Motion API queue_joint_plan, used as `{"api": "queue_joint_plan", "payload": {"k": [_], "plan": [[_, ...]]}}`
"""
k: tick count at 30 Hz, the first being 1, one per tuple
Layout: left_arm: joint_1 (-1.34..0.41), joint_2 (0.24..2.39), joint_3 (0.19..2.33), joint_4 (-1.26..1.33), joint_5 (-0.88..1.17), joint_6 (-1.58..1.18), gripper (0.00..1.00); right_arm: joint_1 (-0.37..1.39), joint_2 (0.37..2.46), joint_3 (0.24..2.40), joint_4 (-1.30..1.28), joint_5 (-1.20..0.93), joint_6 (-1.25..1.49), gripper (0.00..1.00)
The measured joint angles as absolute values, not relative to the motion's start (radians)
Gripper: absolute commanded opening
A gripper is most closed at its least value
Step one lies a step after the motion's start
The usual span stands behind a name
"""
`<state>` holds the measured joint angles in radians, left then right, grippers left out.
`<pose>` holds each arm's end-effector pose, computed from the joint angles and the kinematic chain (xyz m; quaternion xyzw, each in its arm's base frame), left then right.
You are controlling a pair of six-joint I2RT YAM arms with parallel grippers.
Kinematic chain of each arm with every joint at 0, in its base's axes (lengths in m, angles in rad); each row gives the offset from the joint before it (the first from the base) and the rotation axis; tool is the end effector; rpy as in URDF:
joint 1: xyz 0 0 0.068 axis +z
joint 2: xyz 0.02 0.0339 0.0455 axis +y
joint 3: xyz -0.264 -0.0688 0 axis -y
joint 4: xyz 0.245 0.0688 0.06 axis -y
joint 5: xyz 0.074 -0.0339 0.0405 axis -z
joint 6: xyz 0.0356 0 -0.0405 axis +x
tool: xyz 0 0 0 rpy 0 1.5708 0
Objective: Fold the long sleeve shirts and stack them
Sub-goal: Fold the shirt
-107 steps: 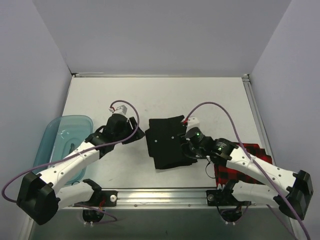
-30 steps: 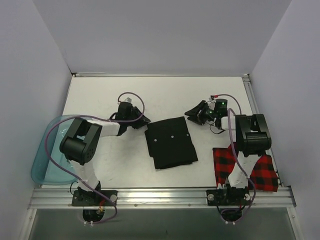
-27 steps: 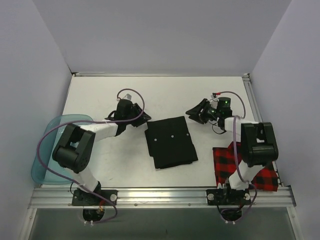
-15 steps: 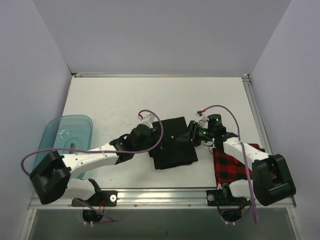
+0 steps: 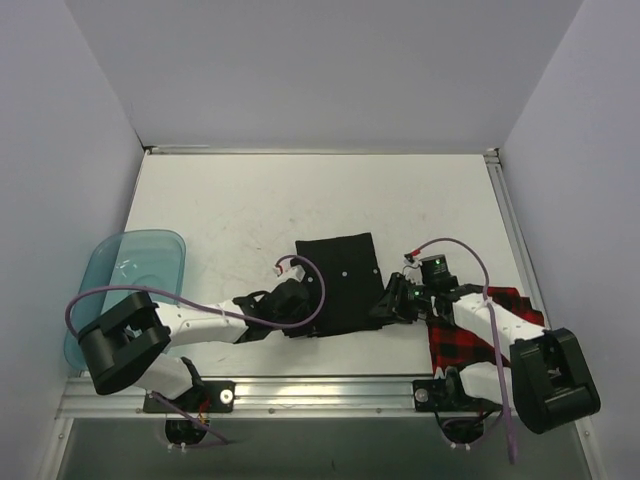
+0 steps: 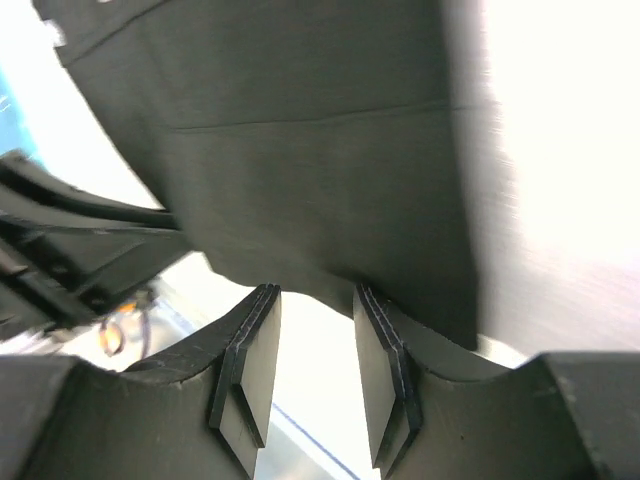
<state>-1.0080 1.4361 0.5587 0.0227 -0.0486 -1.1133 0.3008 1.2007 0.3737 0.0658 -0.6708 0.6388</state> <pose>0.1398 -0.2183 0.1424 -0.0578 0.9346 -0.2946 0.1909 0.1924 0.0829 0.1497 0.0182 0.8774 0.4381 0.1946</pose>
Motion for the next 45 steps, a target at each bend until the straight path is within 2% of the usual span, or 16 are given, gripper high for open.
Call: {"api": "queue_joint_plan", "payload": {"k": [4, 5, 8, 10, 16, 26, 30, 34, 38, 42, 45], "plan": [[-0.977, 1.384, 0.568, -0.077, -0.089, -1.09, 0.38, 0.274, 1.122, 0.385, -0.064, -0.584, 0.58, 0.36], [-0.971, 1.367, 0.574, -0.112, -0.1, -1.084, 0.44, 0.271, 1.103, 0.397, -0.098, -0.564, 0.567, 0.36], [-0.962, 1.313, 0.609, -0.214, -0.129, -1.063, 0.55, 0.269, 1.051, 0.452, -0.187, -0.508, 0.53, 0.36], [-0.963, 1.274, 0.634, -0.256, -0.139, -1.056, 0.56, 0.267, 1.03, 0.496, -0.224, -0.468, 0.507, 0.36], [-0.991, 1.253, 0.717, -0.299, -0.161, -1.053, 0.56, 0.256, 1.126, 0.568, -0.253, -0.424, 0.469, 0.35], [-1.007, 1.506, 0.799, -0.312, -0.165, -1.028, 0.42, 0.356, 1.283, 0.546, -0.22, -0.451, 0.499, 0.28], [-0.976, 1.531, 0.789, -0.308, -0.153, -0.997, 0.41, 0.438, 1.327, 0.538, -0.173, -0.461, 0.542, 0.24], [-0.884, 1.517, 0.772, -0.306, -0.134, -0.938, 0.41, 0.552, 1.378, 0.548, -0.112, -0.476, 0.611, 0.21], [-0.728, 1.514, 0.775, -0.317, -0.13, -0.844, 0.42, 0.737, 1.484, 0.621, -0.039, -0.468, 0.71, 0.18], [-0.564, 1.558, 0.858, -0.388, -0.159, -0.718, 0.47, 0.893, 1.621, 0.748, 0.05, -0.438, 0.799, 0.19], [-0.461, 1.612, 0.993, -0.458, -0.182, -0.636, 0.55, 0.959, 1.698, 0.863, 0.074, -0.421, 0.82, 0.22]]}}
